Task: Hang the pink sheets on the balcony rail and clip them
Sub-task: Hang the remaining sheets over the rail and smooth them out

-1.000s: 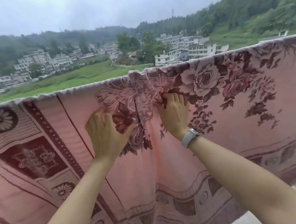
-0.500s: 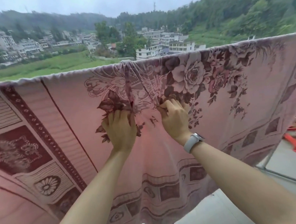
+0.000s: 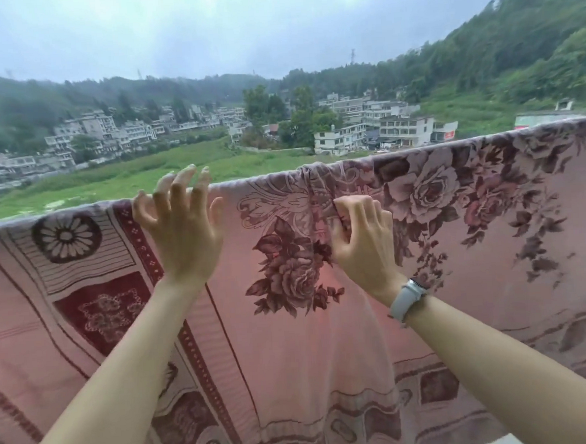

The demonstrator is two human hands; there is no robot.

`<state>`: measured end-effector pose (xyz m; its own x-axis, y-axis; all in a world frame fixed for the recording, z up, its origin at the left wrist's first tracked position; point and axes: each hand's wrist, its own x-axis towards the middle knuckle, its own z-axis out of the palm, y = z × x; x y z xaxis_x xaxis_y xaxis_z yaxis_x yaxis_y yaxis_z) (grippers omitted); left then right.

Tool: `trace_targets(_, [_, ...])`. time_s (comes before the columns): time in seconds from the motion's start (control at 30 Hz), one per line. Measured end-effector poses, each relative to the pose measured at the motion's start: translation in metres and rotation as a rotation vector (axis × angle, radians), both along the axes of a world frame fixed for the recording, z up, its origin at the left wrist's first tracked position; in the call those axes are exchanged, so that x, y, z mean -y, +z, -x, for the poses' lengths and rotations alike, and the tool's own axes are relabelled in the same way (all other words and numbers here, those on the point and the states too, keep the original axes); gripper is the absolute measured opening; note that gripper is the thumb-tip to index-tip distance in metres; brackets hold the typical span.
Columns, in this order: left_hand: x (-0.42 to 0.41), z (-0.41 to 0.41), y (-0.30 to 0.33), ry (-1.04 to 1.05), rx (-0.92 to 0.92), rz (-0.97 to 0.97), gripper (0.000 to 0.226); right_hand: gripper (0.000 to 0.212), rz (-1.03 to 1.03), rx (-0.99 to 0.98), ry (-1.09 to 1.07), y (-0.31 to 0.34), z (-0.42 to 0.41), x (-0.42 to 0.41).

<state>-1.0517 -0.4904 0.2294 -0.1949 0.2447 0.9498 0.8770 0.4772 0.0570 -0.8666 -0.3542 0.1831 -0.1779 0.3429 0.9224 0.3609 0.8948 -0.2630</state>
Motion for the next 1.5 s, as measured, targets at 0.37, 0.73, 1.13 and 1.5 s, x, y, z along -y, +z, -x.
trace_targets(0.37, [0.021, 0.015, 0.037, -0.206, 0.195, -0.061, 0.014, 0.028, -0.188, 0.272, 0.098, 0.071, 0.062, 0.012])
trace_targets(0.73, [0.097, 0.061, 0.021, 0.068, 0.159, -0.111, 0.019, 0.023, -0.233, 0.214, 0.308, 0.061, 0.122, 0.088])
trace_targets(1.13, [0.156, 0.105, 0.018, 0.012, 0.305, 0.032, 0.027, 0.04, -0.307, 0.244, 0.432, 0.073, 0.154, 0.121])
trace_targets(1.5, [0.194, 0.162, 0.038, -0.273, 0.159, 0.015, 0.016, 0.014, -0.226, 0.377, 0.23, 0.089, 0.228, 0.201])
